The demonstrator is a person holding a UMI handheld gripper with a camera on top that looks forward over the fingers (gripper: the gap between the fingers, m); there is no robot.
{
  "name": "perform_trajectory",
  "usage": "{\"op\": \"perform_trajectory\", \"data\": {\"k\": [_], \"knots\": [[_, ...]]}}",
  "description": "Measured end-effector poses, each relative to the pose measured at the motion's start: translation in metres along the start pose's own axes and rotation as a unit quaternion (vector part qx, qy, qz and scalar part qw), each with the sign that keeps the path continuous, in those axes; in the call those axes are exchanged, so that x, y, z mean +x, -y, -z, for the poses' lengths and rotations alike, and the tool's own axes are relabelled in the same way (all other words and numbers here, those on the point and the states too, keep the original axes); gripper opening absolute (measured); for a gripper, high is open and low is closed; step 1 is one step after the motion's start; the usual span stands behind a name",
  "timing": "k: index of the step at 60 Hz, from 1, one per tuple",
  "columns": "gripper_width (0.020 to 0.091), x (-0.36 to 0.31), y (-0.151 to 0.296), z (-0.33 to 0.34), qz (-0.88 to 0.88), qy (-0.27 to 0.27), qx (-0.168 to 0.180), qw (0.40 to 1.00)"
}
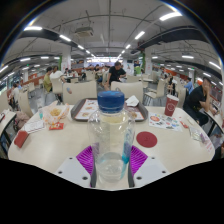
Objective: Pour water
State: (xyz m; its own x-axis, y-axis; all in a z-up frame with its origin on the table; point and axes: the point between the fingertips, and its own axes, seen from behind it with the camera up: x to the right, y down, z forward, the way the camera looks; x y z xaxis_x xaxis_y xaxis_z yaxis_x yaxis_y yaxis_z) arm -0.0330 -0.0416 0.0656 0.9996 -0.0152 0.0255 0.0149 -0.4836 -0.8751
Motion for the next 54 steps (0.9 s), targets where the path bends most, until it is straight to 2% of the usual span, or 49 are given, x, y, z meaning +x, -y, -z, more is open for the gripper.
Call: {"op": "perform_trajectory", "data": {"k": [9, 17, 23, 29, 37, 48, 54], "knots": [[0.0421, 0.019, 0.045, 0.01, 0.053, -0.026, 0.016, 0.998], [0.0421, 0.071, 0.098, 0.009, 0.17, -0.094, 0.026, 0.981], [0.0421, 0.109, 0.135, -0.004, 0.29, -0.159, 0.024, 0.944], [0.0422, 0.14, 0.163, -0.021, 0.42, -0.211, 0.014, 0.882], [0.0421, 0.158, 0.181, -0.049, 0.572, -0.251, -0.005, 0.781], [0.042, 0.149, 0.188, -0.072, 0.736, -0.278, -0.011, 0.617], [0.042, 0.143, 0.182, -0.084, 0.776, -0.275, -0.02, 0.567]]}}
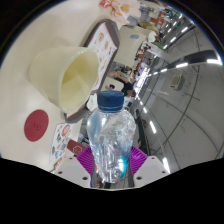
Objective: Pour water
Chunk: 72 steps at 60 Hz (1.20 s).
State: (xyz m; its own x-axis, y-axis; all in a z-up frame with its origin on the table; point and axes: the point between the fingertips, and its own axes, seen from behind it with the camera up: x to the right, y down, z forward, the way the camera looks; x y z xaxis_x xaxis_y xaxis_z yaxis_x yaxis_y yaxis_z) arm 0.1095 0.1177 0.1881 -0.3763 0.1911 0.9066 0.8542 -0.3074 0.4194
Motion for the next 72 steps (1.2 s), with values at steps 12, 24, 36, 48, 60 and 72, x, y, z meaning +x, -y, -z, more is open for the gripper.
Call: {"op": "perform_trajectory", "data": {"k": [12, 24, 36, 48, 60, 72], "knots": [[0.042, -0.005, 0.009, -0.002, 0.013, 0.013, 0.011, 1.0], [0.042, 0.006, -0.003, 0.003, -0.181, 0.053, 0.024, 0.982], [0.0424, 0.022, -0.007, 0.016, -0.482, 0.116, 0.07, 0.866], [0.0424, -0.018, 0.016, 0.017, -0.688, 0.224, 0.088, 0.685], [0.0423, -0.073, 0.039, 0.02, -0.737, 0.287, 0.096, 0.604], [0.0438, -0.124, 0.058, 0.027, -0.746, 0.329, 0.091, 0.572]]}}
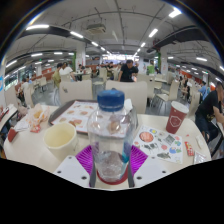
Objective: Pour water
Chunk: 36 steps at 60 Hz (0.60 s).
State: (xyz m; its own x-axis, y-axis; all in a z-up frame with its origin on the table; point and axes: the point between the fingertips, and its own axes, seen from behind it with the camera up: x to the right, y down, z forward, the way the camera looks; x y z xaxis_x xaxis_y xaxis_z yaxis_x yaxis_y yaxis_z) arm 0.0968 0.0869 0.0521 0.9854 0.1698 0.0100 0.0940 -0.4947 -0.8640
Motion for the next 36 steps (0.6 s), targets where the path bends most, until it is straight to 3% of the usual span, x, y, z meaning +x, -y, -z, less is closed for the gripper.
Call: {"op": "perform_trajectory", "data": {"k": [8, 19, 23, 25, 28, 36], "knots": [[0.0454, 0.005, 0.003, 0.003, 0.001, 0.004, 0.037, 0.999], [0.0569, 0.004, -0.001, 0.003, -0.008, 0.01, 0.014, 1.0], [0.0743, 0.002, -0.007, 0.01, -0.012, 0.008, -0.013, 1.0], [0.0865, 0.0, -0.007, 0.015, -0.02, 0.009, -0.017, 1.0], [0.0829, -0.002, -0.011, 0.026, -0.033, 0.009, -0.033, 0.999], [0.0849, -0.002, -0.019, 0.067, -0.026, -0.021, -0.066, 0.997]]}}
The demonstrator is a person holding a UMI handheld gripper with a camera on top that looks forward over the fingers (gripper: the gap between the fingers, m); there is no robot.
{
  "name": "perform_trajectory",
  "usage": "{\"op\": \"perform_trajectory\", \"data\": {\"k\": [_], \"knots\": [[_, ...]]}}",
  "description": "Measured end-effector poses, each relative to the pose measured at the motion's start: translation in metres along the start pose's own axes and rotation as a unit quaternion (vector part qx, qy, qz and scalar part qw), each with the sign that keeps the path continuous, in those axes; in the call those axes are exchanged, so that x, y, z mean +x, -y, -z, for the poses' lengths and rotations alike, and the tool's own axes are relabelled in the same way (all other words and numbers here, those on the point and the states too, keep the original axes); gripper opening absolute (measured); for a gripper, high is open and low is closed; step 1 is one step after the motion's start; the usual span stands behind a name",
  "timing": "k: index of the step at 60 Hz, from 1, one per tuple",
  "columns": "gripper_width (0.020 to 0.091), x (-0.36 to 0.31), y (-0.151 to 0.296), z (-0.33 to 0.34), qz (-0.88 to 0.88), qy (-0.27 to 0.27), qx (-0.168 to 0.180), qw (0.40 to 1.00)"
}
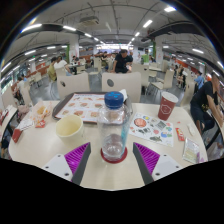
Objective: Pour water
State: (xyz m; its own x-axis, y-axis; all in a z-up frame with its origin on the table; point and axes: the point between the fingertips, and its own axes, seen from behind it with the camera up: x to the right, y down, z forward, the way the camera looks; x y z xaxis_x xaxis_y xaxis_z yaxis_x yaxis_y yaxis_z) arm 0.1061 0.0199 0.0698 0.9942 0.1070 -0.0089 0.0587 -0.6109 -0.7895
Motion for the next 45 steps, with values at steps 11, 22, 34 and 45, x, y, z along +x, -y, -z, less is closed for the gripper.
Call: {"op": "perform_trajectory", "data": {"k": [11, 22, 34, 45], "knots": [[0.0851, -0.024, -0.021, 0.08, -0.01, -0.021, -0.036, 0.999], [0.0846, -0.056, -0.033, 0.146, -0.016, -0.034, -0.045, 0.998], [0.0851, -0.078, -0.045, 0.172, -0.021, -0.036, -0.048, 0.998], [0.0853, -0.085, -0.042, 0.175, -0.002, -0.04, -0.042, 0.998]]}}
